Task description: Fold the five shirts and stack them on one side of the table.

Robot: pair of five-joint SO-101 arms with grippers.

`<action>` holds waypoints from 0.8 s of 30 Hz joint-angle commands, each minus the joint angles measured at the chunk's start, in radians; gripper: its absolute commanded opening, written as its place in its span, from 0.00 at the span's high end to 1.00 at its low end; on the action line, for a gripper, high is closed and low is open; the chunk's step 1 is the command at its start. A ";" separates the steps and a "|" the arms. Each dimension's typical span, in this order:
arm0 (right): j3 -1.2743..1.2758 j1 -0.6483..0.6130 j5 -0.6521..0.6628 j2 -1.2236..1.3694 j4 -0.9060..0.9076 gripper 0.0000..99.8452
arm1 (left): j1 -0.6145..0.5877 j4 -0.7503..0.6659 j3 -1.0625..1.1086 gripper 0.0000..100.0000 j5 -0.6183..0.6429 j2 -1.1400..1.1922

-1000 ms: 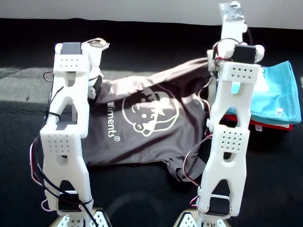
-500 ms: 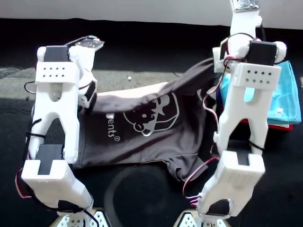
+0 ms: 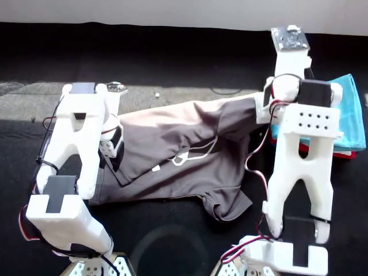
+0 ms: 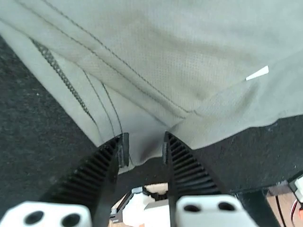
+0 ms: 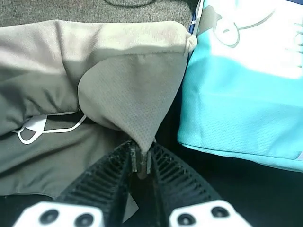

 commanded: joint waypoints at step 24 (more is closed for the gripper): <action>0.217 -0.005 -0.006 -0.142 -0.119 0.99 | 0.186 0.098 -0.074 0.87 0.407 -0.042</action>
